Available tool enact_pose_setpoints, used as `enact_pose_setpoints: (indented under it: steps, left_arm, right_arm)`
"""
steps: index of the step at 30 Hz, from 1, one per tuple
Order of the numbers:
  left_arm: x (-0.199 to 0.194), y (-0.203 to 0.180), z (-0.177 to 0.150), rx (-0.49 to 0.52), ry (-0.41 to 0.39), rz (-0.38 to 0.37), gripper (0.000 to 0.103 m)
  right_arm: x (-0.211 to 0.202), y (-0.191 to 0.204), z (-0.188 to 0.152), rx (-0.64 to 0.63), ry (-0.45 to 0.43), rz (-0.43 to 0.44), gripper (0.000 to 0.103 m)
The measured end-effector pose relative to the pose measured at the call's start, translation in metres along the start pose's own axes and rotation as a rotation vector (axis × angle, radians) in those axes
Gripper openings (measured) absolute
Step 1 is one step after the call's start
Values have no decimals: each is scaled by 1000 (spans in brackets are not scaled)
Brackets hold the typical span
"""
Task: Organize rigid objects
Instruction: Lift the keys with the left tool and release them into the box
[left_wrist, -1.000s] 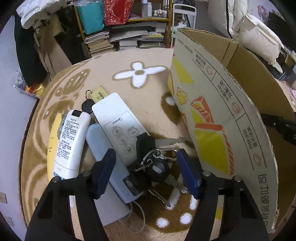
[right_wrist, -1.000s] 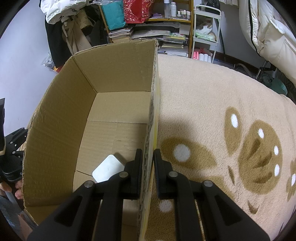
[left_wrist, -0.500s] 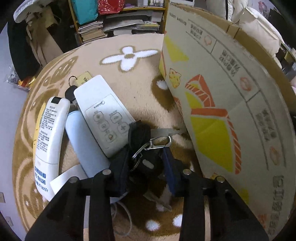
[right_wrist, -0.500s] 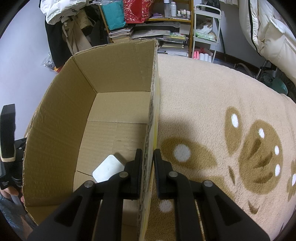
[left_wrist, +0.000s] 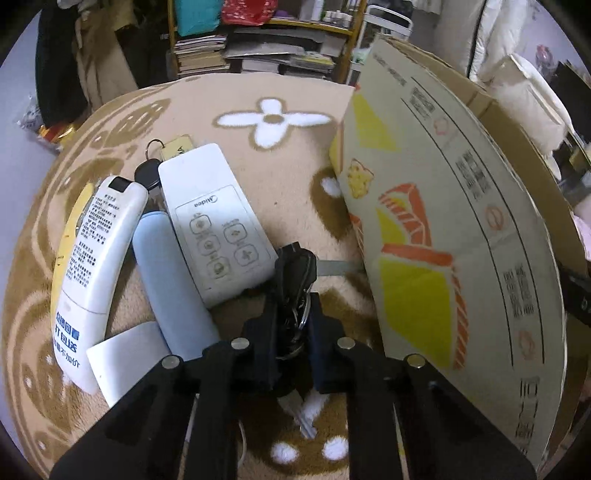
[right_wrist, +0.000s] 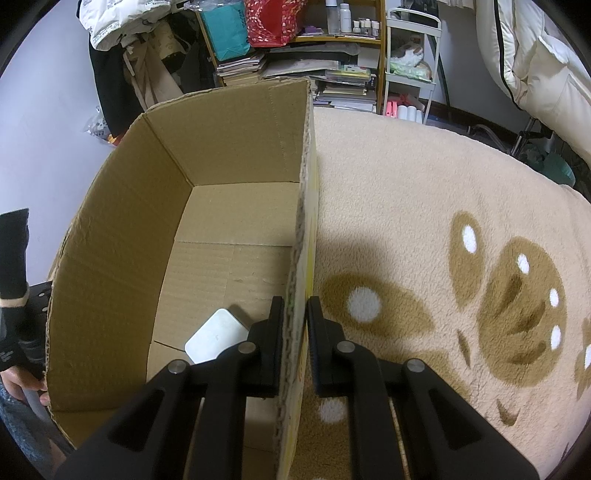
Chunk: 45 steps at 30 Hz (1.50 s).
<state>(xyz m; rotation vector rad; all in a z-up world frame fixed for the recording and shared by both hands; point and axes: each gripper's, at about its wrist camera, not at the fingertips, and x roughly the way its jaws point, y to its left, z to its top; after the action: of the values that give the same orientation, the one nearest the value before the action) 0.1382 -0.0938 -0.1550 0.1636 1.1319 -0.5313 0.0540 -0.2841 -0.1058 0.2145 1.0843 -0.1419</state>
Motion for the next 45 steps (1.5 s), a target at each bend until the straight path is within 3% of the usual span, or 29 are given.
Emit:
enact_pose_setpoints:
  steps: [9,18,22,28,30,38,45]
  left_arm:
    - [-35,-11,1,34,-86,69,12]
    - [-100,-18,14,38,-241,118,10]
    - [-132,-37,19,88,-312,159,10]
    - [-164,-58,32,134,-382,182,10]
    - [-173,-65,36,145,-410,148,10]
    - [-170,-102,51,181,-424,113,10]
    - [-139,-122,57,163,-351,33,10]
  right_arm:
    - [1,1,-3,7,-2,10,13]
    - [0,3,-2,6,-4,12,13]
    - [0,0,0,6,-4,13,13]
    - [0,0,0,5,-4,13,13]
    - [1,1,0,5,-5,13,13]
    - [1,-1,0,6,-4,13,12]
    - [0,-1,2,5,-5,14,13]
